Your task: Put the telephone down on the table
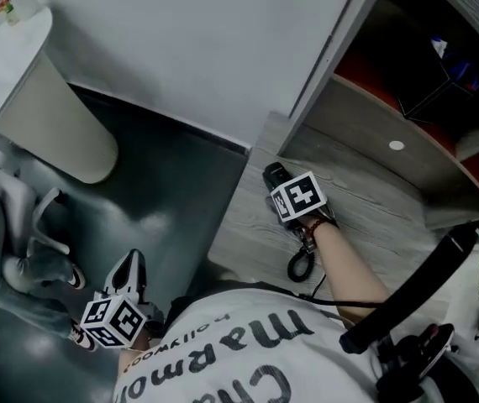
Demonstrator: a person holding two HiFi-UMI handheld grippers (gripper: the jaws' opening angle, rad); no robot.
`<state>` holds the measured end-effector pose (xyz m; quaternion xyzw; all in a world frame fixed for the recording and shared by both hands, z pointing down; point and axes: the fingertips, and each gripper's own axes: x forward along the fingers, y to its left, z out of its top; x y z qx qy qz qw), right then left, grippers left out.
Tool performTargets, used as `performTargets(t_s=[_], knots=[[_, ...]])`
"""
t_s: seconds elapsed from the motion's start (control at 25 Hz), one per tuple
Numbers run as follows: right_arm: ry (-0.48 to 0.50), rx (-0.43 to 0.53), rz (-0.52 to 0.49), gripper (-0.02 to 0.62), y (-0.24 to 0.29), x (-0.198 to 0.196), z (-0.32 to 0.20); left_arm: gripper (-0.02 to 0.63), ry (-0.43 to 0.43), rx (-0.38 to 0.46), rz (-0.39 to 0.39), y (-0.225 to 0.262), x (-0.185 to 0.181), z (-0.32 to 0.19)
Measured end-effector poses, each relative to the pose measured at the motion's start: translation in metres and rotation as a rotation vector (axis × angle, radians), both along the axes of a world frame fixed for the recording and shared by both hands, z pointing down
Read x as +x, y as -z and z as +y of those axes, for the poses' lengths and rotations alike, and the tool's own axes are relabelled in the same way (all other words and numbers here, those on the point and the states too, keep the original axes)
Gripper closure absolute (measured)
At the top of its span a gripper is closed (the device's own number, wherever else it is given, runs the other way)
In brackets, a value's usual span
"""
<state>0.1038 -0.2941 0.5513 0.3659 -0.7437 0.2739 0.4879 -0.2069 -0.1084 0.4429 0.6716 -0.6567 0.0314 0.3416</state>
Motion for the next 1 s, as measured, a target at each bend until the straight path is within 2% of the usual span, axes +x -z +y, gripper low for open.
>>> performTargets(t_s=[0.52, 0.92, 1.0], knots=[[0.03, 0.01, -0.01, 0.298, 0.0, 0.0, 0.002, 0.597, -0.04, -0.015, -0.035, 0.004, 0.001, -0.005], [0.061, 0.033, 0.006, 0.298, 0.002, -0.004, 0.004, 0.597, -0.018, -0.019, -0.041, 0.004, -0.004, 0.014], [0.071, 0.045, 0.007, 0.28, 0.001, -0.003, 0.002, 0.597, -0.008, -0.024, -0.04, 0.004, -0.006, 0.019]])
